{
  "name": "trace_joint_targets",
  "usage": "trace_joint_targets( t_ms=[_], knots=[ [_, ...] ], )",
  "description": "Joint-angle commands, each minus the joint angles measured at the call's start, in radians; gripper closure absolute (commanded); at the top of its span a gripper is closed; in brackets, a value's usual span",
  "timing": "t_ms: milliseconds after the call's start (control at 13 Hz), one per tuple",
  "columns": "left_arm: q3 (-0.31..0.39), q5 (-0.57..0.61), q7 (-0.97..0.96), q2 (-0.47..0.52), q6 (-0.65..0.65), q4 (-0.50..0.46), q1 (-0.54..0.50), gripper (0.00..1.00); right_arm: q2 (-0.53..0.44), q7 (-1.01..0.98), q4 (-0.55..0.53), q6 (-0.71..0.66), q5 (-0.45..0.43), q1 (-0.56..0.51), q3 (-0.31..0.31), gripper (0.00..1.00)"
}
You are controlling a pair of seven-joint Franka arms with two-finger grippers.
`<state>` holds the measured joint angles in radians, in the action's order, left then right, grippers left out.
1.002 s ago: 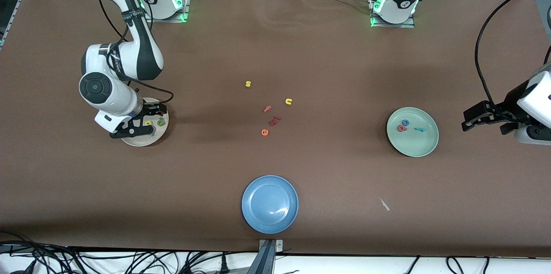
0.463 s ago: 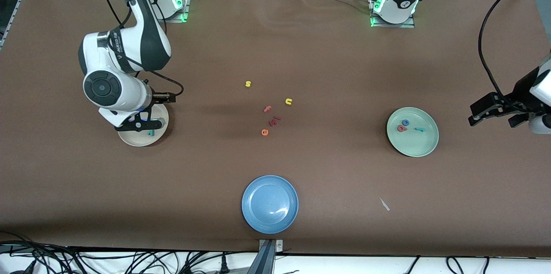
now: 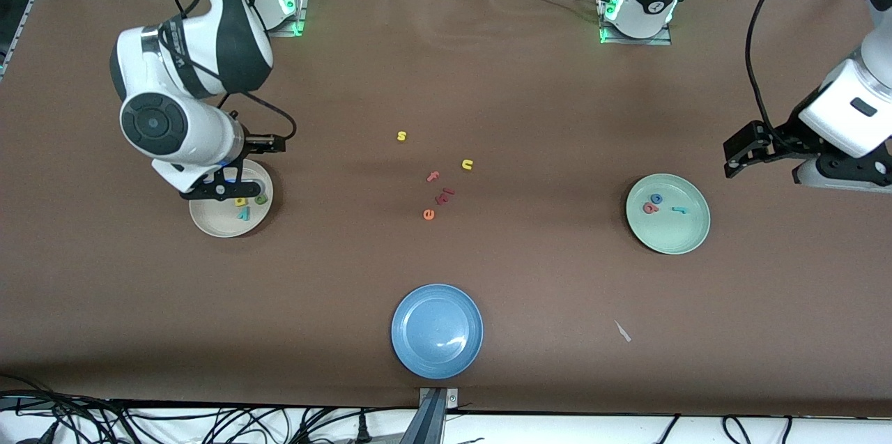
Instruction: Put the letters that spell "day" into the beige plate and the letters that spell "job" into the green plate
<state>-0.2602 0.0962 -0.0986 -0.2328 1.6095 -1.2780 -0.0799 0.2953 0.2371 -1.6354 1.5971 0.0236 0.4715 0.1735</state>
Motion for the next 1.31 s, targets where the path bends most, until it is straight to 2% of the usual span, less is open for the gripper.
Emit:
trace_joint_targets(
  t_ms=[0, 154, 231, 386, 617, 771, 1002, 1234],
  knots=[
    [0.091, -0.078, 0.016, 0.043, -0.017, -0.033, 0.048, 0.00, -0.086, 0.051, -0.027, -0.020, -0.017, -0.152, -0.175, 0.00],
    [0.094, -0.079, 0.016, 0.050, -0.019, -0.047, 0.049, 0.00, -0.135, 0.044, -0.034, -0.026, -0.019, -0.270, -0.300, 0.00],
    [0.094, -0.079, 0.016, 0.075, -0.020, -0.075, 0.055, 0.00, -0.154, 0.042, -0.032, -0.042, -0.019, -0.312, -0.337, 0.00],
    [0.094, -0.079, 0.014, 0.133, -0.016, -0.153, 0.061, 0.00, -0.197, 0.028, -0.031, -0.058, -0.022, -0.370, -0.371, 0.00],
    [0.087, -0.078, 0.013, 0.124, -0.016, -0.147, 0.052, 0.00, -0.231, -0.074, -0.008, -0.150, -0.027, -0.407, -0.370, 0.00],
    [0.088, -0.078, 0.008, 0.118, -0.016, -0.147, 0.054, 0.00, -0.238, -0.181, 0.020, -0.199, -0.060, -0.435, -0.365, 0.00],
    [0.087, -0.078, 0.007, 0.115, -0.017, -0.145, 0.049, 0.00, -0.257, -0.217, 0.025, -0.203, -0.057, -0.435, -0.287, 0.00],
    [0.087, -0.078, -0.003, 0.113, -0.016, -0.142, 0.054, 0.00, -0.271, -0.216, 0.025, -0.190, -0.054, -0.435, -0.237, 0.00]
  ],
)
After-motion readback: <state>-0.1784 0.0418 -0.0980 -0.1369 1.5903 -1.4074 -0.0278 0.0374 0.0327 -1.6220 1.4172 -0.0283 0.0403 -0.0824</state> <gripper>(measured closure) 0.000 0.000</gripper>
